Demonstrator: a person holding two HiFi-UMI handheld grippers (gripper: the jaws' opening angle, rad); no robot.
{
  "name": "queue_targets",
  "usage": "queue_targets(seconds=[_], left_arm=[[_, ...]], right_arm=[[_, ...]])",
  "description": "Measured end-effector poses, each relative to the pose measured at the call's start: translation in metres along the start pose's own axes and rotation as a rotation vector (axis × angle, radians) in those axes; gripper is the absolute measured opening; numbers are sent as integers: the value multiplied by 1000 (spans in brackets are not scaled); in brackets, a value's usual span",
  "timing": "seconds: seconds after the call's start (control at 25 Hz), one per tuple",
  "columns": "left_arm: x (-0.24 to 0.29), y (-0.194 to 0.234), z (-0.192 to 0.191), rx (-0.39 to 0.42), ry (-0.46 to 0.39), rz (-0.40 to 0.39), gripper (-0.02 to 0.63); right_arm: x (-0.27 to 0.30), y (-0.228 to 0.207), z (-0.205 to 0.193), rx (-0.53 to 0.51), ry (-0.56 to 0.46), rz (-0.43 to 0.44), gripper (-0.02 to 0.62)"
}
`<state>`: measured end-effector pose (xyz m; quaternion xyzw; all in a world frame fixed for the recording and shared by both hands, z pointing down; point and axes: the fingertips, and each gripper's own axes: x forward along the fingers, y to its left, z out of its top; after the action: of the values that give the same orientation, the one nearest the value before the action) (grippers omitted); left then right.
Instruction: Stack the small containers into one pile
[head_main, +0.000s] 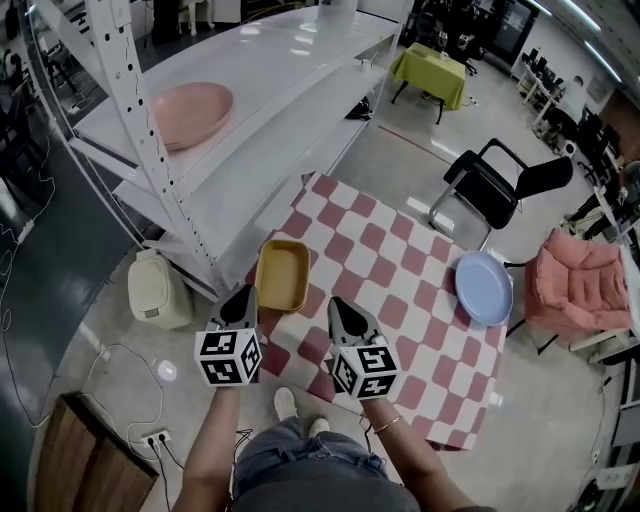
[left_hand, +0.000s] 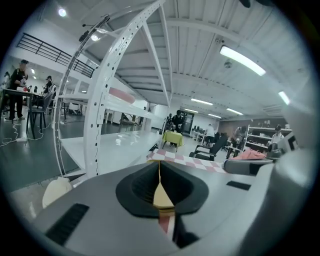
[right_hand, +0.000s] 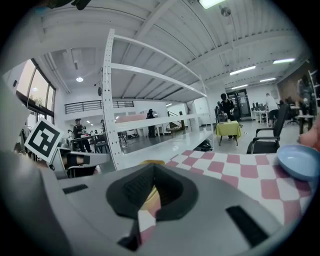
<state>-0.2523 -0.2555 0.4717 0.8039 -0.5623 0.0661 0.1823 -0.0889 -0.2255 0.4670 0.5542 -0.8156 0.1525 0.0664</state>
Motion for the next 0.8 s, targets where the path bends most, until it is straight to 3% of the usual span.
queue_targets(seconds=[0.28, 0.8], left_arm=[[-43, -32, 7, 46, -63, 12, 17], [-114, -92, -13, 67, -101, 21, 17]], right_arm=[[-44, -3, 8, 5, -51, 31, 11], [-126, -1, 4, -12, -109, 66, 9]])
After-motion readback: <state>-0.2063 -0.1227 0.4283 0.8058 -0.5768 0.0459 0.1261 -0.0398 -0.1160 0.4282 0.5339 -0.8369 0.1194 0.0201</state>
